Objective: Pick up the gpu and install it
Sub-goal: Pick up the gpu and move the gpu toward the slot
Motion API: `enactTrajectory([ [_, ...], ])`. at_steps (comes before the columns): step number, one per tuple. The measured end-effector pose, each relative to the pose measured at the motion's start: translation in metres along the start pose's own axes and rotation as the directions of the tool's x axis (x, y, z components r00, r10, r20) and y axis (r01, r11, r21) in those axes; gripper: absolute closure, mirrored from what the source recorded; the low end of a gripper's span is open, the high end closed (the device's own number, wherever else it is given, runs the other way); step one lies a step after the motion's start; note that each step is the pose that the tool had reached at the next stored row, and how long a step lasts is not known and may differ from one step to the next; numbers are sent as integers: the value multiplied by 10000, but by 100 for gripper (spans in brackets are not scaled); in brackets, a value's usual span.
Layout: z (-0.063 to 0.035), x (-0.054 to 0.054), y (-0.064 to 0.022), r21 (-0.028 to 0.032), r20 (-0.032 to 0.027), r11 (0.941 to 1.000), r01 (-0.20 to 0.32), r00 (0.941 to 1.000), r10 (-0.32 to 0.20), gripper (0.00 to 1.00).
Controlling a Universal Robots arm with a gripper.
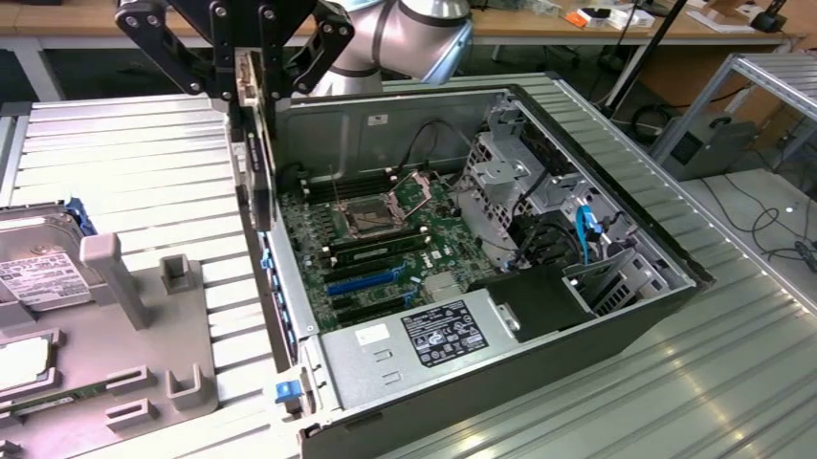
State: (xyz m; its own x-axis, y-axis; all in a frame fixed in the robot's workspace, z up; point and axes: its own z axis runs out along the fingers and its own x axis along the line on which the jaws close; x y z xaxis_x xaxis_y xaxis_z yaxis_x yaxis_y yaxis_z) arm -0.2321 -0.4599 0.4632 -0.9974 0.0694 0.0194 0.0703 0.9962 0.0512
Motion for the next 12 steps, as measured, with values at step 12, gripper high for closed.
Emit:
enactTrajectory([
  [12, -4, -219, 16, 2, -26, 10000, -2, 10000, 2, 73],
])
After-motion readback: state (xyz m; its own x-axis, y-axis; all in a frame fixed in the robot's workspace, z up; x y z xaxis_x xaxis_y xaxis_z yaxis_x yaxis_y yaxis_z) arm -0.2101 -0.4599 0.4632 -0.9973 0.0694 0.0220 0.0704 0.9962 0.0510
